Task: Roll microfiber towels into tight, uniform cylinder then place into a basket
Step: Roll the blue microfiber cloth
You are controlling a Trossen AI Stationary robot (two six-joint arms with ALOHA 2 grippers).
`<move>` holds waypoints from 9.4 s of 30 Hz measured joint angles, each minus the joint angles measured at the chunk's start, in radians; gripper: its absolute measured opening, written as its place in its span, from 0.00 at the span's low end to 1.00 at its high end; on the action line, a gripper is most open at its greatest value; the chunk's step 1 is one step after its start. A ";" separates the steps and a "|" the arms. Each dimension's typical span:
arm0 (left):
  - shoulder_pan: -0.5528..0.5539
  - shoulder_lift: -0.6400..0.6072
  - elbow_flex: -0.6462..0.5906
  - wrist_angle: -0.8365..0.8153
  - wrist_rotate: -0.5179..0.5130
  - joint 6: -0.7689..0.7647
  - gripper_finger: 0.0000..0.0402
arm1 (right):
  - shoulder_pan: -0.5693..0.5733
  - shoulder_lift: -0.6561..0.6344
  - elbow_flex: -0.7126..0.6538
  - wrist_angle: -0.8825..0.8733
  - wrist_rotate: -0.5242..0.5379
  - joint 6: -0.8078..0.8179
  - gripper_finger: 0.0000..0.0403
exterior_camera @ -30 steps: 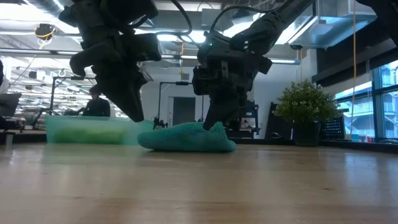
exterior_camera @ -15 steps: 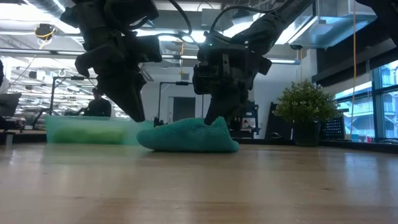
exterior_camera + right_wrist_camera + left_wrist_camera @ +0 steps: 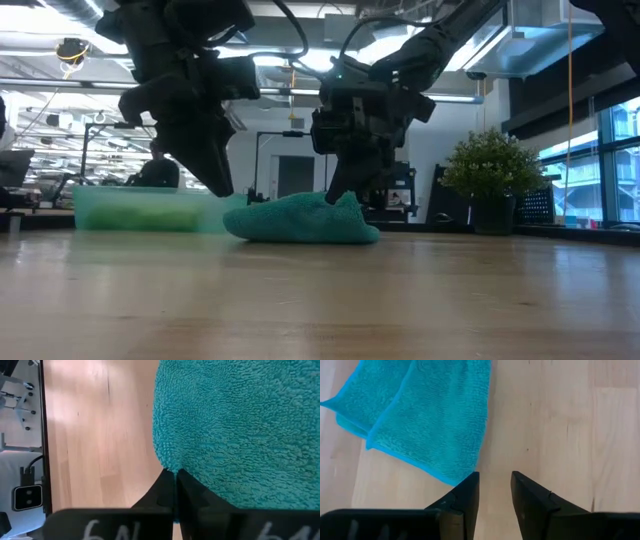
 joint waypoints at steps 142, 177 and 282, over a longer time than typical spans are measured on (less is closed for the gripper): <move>0.192 0.264 0.197 -0.122 0.319 -0.100 0.00 | -0.001 0.137 -0.021 0.039 -0.062 0.472 0.00; 0.206 0.314 0.198 -0.120 0.337 -0.072 0.00 | 0.030 -0.142 -0.005 -0.217 0.086 0.176 0.27; 0.082 -0.170 0.198 -0.630 0.175 -0.205 0.15 | 0.176 -0.040 0.114 -0.199 0.480 -0.542 0.27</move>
